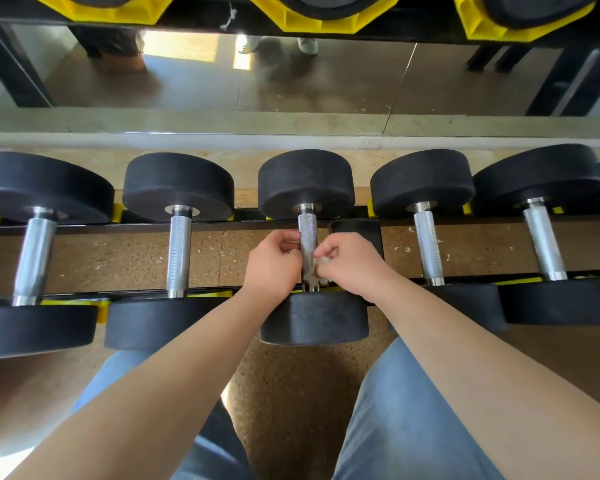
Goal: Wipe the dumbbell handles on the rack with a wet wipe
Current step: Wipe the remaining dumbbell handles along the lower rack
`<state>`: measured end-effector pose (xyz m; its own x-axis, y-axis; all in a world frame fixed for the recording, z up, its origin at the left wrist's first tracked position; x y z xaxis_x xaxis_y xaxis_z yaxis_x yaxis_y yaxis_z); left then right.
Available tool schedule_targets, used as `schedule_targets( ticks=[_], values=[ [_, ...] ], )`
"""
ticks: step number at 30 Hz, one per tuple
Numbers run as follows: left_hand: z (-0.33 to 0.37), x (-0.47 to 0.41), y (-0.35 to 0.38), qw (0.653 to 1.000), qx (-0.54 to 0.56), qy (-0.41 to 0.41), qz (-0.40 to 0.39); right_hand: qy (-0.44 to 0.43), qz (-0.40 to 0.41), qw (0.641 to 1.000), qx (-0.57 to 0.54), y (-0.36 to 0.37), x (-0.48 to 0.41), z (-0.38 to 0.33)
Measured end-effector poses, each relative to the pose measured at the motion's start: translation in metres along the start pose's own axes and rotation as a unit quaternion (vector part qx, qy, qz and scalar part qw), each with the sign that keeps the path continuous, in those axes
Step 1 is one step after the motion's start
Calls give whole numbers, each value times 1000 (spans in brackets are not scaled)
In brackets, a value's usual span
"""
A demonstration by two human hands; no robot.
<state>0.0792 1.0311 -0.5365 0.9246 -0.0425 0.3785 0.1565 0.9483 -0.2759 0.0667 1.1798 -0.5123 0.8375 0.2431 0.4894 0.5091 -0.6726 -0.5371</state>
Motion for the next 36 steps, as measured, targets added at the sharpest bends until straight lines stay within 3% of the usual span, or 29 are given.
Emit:
schedule_targets(
  ticks=[4, 6, 7, 10, 12, 14, 17, 19, 21, 24, 26, 28, 31, 33, 36],
  values=[
    [-1, 1, -1, 1000, 20, -12, -14, -76, 143, 986, -35, -1, -18, -10],
    [-2, 0, -1, 999, 42, -18, -19, -107, 151, 983, -2, -3, -18, -13],
    [-2, -1, -1, 998, 55, -21, -22, -111, 118, 986, 46, -5, -15, -13],
    [-4, -5, -2, 995, 90, -36, -22, -69, -80, 973, 203, -6, -2, -13],
    [-5, -7, -1, 993, 103, -44, -25, -54, -123, 970, 200, -4, 0, -13],
    [-6, -7, -1, 992, 116, -48, -28, -80, -54, 980, 174, -3, -5, -17],
    [-8, -8, -2, 991, 124, -49, -20, -122, 117, 980, 107, -2, -17, -26],
    [-9, -9, -2, 989, 139, -50, -15, -122, 162, 978, 55, -3, -23, -26],
    [-9, -10, -2, 988, 146, -52, -16, -83, 135, 987, 21, -5, -27, -21],
    [-10, -12, -2, 988, 145, -47, -25, 6, 34, 999, -33, -8, -18, -5],
    [-10, -12, -2, 989, 141, -44, -26, 66, -66, 995, -17, -5, -8, 2],
    [-9, -12, -1, 990, 131, -43, -26, 93, -109, 990, 17, -4, -5, 5],
    [-7, -9, -2, 991, 123, -43, -32, 93, -68, 981, -158, -3, -19, 0],
    [-6, -8, -2, 991, 122, -44, -31, 70, -8, 949, -308, -9, -37, -4],
    [-6, -8, -2, 992, 119, -47, -23, 39, 6, 914, -404, -14, -51, -10]
  ],
)
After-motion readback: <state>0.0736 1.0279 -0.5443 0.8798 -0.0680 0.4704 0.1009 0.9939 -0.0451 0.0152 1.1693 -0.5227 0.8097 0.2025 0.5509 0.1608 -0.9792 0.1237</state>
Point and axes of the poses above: each hand's wrist, its own x-axis away from the middle knuckle, its own y-axis out of the palm, z = x × y, the point moved 1 cm from there along -x, towards the middle knuckle, and after that the axes turned 13 degrees about -z, right-handed, at the moved point
